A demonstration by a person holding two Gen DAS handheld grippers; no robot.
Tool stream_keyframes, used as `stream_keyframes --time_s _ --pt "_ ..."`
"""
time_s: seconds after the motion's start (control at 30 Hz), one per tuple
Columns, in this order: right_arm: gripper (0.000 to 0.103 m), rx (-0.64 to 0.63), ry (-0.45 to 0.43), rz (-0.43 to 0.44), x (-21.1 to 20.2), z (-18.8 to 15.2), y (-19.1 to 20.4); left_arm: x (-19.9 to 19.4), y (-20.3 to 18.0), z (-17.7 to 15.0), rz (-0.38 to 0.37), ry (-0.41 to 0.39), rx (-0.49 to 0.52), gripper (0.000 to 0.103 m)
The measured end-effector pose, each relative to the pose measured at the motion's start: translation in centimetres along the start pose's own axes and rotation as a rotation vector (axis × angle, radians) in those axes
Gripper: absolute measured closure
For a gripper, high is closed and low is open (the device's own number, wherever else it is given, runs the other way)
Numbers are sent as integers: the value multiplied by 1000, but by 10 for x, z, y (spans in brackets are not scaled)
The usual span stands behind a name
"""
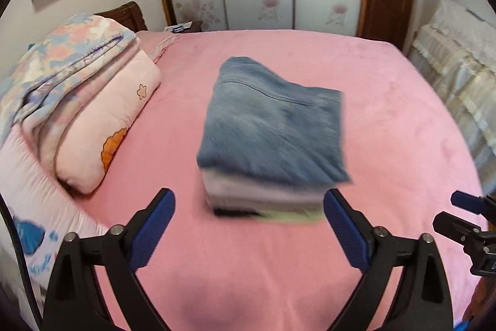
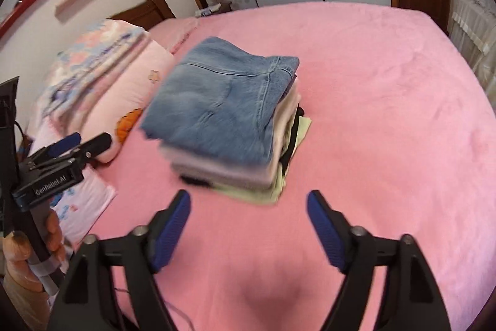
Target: Fold large clothes
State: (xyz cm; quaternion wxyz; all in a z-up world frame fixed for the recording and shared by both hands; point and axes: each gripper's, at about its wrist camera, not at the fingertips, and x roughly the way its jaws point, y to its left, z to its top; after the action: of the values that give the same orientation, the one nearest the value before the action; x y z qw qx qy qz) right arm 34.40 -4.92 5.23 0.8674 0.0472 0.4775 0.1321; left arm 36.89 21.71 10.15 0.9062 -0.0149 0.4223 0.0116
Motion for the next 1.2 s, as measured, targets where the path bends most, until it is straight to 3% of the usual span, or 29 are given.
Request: stream_keyframes --time_s 0.2,0.33,0.4,0.47,0.57,0.73,0.9,1.1,1.2 --pt "16 -19 -43 51 -114 -73 16 -104 -33 -67 -86 18 28 6" --pt "13 -57 -94 46 -176 -124 23 -175 -60 -121 -112 -53 71 5" --pt "13 -77 -113 28 -197 -147 24 -201 -70 -145 -108 -81 67 5" --pt "13 -99 -132 32 -214 -174 23 -216 -75 -167 -154 -86 39 4" --pt "13 -124 -159 -16 -226 -204 20 -228 -83 -198 -177 -89 -12 1" --pt "13 -130 -192 -93 -235 -256 7 -230 -98 -244 -105 -138 -60 1" --pt "13 -61 -221 -112 -235 -287 -9 -219 -116 -275 -124 -104 -74 1" --pt "13 -23 -307 -247 -235 -324 -18 -218 -141 -306 -106 -121 -26 1" --pt "13 10 -332 -275 -232 -343 -25 -215 -150 -322 -89 -129 0 1"
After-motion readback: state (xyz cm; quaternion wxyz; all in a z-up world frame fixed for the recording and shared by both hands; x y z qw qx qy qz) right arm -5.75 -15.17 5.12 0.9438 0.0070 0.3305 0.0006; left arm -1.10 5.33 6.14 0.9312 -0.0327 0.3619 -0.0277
